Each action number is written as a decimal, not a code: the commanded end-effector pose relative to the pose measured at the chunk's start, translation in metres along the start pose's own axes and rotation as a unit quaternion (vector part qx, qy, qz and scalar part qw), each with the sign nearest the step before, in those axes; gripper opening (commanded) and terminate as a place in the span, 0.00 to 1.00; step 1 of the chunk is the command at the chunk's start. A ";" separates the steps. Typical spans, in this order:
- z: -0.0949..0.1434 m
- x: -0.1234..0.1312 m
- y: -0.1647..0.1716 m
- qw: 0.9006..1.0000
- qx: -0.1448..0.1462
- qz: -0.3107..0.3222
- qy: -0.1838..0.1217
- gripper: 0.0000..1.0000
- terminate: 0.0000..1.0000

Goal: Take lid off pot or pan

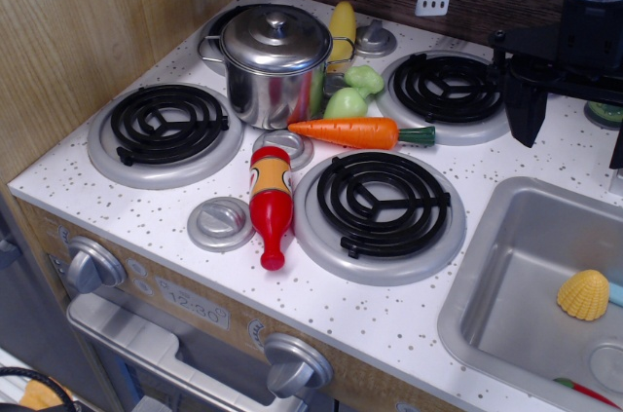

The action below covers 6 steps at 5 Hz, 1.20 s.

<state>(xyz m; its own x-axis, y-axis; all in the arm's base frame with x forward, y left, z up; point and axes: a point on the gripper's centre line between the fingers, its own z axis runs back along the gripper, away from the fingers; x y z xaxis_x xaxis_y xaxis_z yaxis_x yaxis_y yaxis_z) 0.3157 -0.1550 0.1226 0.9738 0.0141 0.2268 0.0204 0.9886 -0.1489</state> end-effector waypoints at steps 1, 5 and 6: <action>0.000 0.000 0.000 1.000 0.000 0.000 0.000 1.00 0.00; 0.043 0.036 0.165 0.987 0.075 -0.141 -0.007 1.00 0.00; 0.042 0.051 0.203 0.982 0.079 -0.168 -0.030 1.00 0.00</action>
<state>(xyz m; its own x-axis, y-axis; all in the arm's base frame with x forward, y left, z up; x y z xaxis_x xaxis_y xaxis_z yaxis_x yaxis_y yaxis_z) 0.3672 0.0639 0.1278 0.9116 -0.3055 0.2751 0.2956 0.9521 0.0777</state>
